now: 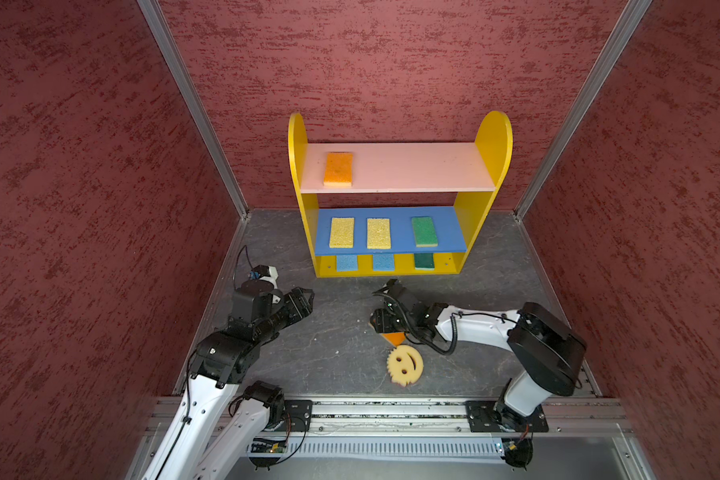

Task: Place and organize the cleaning sponges onto the shelf
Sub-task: 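Lower the right gripper and grasp the orange sponge beside the smiley sponge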

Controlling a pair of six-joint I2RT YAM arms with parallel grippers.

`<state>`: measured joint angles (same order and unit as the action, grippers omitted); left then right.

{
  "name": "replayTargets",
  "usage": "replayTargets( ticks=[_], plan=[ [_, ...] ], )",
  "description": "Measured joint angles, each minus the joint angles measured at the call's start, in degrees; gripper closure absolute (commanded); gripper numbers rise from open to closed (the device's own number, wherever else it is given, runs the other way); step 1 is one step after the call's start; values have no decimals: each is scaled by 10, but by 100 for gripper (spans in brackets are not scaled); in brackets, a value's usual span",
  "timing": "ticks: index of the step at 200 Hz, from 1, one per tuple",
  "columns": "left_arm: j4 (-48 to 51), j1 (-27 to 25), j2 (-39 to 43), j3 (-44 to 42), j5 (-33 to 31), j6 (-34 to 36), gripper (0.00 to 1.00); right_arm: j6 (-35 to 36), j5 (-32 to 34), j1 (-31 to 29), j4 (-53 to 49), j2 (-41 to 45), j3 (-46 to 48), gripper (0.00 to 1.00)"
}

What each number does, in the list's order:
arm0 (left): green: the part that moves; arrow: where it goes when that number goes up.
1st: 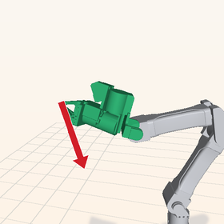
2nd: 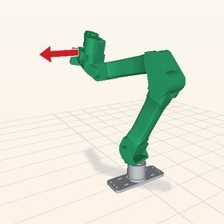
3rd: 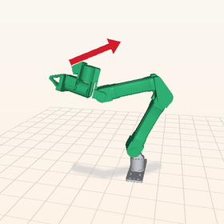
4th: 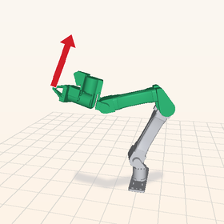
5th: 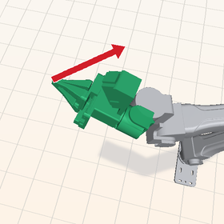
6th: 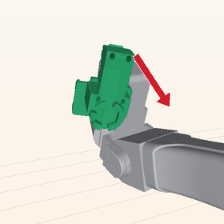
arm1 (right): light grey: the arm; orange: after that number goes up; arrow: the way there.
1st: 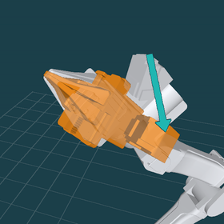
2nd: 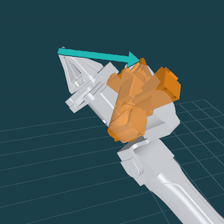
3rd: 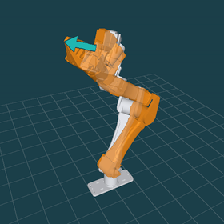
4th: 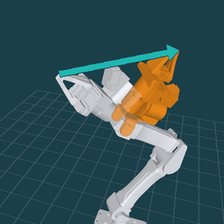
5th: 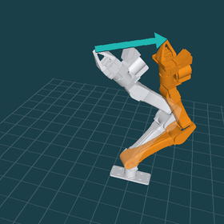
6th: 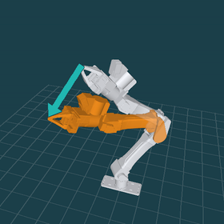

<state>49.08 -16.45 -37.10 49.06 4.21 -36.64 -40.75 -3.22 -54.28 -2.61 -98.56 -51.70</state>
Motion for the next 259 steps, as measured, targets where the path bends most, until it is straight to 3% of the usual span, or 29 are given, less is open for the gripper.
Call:
replayTargets(
  ticks=[24,47,104,154,214,259],
  plan=[
    [-4,1,-3,-8,3,-3,24,18,-27,-44,23,-43,-45,30],
    [-15,1,-11,-22,11,-6,24,38,-40,-64,21,-33,-46,28],
    [-31,1,-58,-51,35,-6,23,114,48,-29,-61,81,-26,30],
    [-36,2,-57,-58,50,-6,23,149,80,-19,-113,82,22,33],
    [-41,2,-49,-79,56,-15,22,144,42,-19,-87,16,24,49],
    [-43,3,-52,-79,62,-20,22,127,1,-19,-38,3,23,48]
  ],
)
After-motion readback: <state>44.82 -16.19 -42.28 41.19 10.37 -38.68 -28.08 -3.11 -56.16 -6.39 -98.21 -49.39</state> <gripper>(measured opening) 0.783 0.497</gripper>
